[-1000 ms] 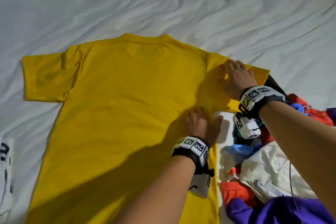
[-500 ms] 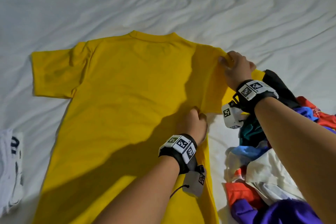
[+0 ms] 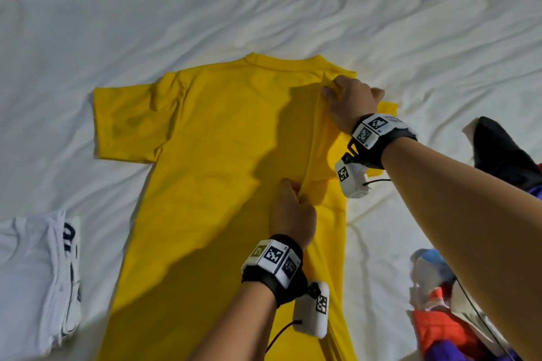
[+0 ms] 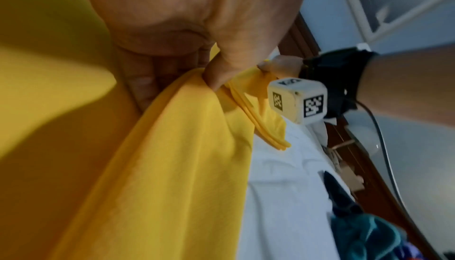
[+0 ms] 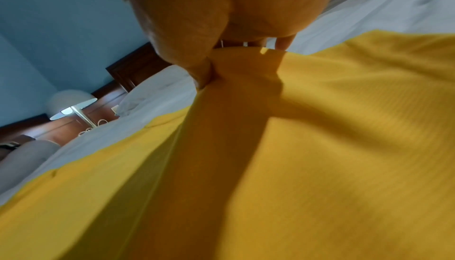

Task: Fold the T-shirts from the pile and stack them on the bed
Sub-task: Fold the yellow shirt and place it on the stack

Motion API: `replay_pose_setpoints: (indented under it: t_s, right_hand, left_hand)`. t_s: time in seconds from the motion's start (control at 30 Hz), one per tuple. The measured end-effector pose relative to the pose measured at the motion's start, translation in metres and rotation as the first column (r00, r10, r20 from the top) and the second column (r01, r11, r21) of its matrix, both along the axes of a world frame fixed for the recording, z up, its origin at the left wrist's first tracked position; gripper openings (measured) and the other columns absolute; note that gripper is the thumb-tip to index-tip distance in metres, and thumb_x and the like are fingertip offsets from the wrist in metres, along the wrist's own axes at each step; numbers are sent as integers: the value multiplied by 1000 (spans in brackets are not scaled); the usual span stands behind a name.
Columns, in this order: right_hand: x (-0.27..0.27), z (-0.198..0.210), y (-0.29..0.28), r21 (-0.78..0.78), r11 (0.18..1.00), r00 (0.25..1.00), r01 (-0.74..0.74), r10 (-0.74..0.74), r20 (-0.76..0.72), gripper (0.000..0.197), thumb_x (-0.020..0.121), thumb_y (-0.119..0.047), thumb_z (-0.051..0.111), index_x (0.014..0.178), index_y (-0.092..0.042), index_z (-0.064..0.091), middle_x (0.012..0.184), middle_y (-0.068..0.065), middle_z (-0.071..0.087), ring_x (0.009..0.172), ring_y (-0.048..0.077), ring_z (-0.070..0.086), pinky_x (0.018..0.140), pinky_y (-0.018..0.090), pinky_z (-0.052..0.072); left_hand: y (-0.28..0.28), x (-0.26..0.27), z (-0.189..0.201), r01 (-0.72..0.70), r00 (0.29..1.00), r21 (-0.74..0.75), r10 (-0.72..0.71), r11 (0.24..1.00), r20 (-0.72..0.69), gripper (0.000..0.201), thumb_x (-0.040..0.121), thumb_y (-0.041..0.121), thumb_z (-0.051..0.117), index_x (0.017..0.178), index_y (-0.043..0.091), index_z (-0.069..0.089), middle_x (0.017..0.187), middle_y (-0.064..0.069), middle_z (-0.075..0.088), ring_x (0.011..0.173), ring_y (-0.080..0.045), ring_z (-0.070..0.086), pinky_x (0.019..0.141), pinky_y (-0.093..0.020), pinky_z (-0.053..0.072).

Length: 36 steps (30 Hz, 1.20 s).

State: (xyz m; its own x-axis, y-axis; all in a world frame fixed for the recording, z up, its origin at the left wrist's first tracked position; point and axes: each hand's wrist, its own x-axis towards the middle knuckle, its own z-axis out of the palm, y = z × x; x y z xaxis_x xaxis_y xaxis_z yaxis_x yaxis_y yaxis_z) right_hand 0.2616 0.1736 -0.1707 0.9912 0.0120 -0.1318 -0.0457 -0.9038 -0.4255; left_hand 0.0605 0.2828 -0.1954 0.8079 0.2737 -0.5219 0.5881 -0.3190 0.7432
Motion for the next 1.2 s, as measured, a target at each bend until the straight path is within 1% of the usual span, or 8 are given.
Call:
replay_pose_setpoints:
  t_s: [0.23,0.37,0.47,0.53,0.67,0.8,0.97,1.2]
  right_hand:
    - [-21,-11,6,-37,999,999,38,-38,25,57,97,-45,57,145,-19,41,149,10,42,141,33,33,117,54,18]
    - [-81,-2,-5,37,996,993,81,-84,83,56,97,-40,59,145,-17,43,148,12,42,137,35,35,111,51,26]
    - [-146,-6,-17,77,993,996,90,-91,9,42,100,-35,57,136,-14,52,136,15,51,128,37,42,103,51,33]
    - [-196,-10,-25,150,985,995,90,-83,-52,32,100,-30,57,129,-16,56,125,13,56,120,36,49,98,51,40]
    - [-290,-7,-35,227,965,972,127,-76,-222,24,98,-22,59,122,-18,58,112,8,61,102,28,59,85,45,51]
    - [-370,3,-39,137,984,924,115,-55,-379,24,99,-32,56,122,-23,53,119,8,64,104,28,62,85,45,54]
    - [-443,31,-41,-24,1000,873,8,-19,-488,43,90,-37,62,127,-26,42,126,6,55,108,31,60,82,45,54]
    - [-469,54,-42,-152,988,878,11,-83,-471,15,97,-18,50,107,-8,55,108,16,57,95,39,60,69,39,40]
  left_hand:
    - [4,-14,2,271,947,475,-319,837,22,31,103,29,51,130,16,47,109,-10,64,90,-34,66,68,-42,48]
    - [14,-50,0,339,872,681,-488,649,31,40,104,40,47,132,12,52,124,-16,55,106,-36,57,85,-48,50]
    - [29,-87,-1,554,799,569,-581,608,-157,59,110,46,26,160,17,22,168,-19,12,153,-40,13,121,-58,18]
    - [41,-116,-2,672,695,564,-672,480,-256,67,109,41,32,163,18,1,167,-16,-22,154,-37,-22,124,-59,-3]
    - [61,-173,-2,748,610,557,-706,362,-361,75,107,49,24,159,21,-23,159,-14,-41,147,-35,-37,122,-61,-10]
    - [79,-222,0,779,574,546,-703,309,-421,76,94,61,-11,157,23,-27,160,-13,-39,149,-35,-33,122,-62,-9]
    - [83,-254,22,796,573,507,-684,332,-452,71,108,51,23,162,19,-10,168,-16,-20,155,-36,-18,124,-61,-1]
    - [81,-271,50,744,656,486,-639,459,-401,48,106,35,45,150,20,38,145,-12,40,134,-33,36,109,-51,34]
